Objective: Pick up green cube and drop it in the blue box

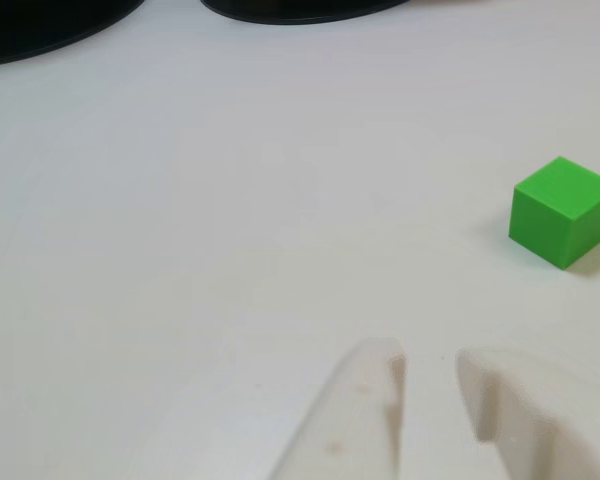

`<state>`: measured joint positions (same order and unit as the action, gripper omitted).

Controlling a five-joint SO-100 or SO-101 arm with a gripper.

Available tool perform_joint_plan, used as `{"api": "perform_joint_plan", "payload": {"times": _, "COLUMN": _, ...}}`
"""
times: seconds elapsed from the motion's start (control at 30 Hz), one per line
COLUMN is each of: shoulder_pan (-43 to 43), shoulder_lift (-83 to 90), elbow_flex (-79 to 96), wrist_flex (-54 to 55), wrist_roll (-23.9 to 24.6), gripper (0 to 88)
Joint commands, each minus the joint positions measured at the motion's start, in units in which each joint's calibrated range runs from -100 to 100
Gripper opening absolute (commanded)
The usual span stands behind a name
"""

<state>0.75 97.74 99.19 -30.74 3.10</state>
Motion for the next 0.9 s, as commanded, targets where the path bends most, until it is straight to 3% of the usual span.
{"api": "perform_joint_plan", "payload": {"times": 0.0, "shoulder_pan": 0.3, "shoulder_lift": 0.8, "elbow_flex": 0.4, "wrist_flex": 0.8, "wrist_roll": 0.0, "gripper": 1.2}}
{"api": "perform_joint_plan", "payload": {"times": 0.27, "shoulder_pan": 1.2, "shoulder_lift": 0.8, "elbow_flex": 0.4, "wrist_flex": 0.8, "wrist_roll": 0.0, "gripper": 1.2}}
{"api": "perform_joint_plan", "payload": {"times": 0.6, "shoulder_pan": 12.2, "shoulder_lift": 0.8, "elbow_flex": 0.4, "wrist_flex": 0.8, "wrist_roll": 0.1, "gripper": 1.2}}
{"api": "perform_joint_plan", "payload": {"times": 0.87, "shoulder_pan": 12.9, "shoulder_lift": 0.8, "elbow_flex": 0.4, "wrist_flex": 0.9, "wrist_roll": 0.1, "gripper": 1.2}}
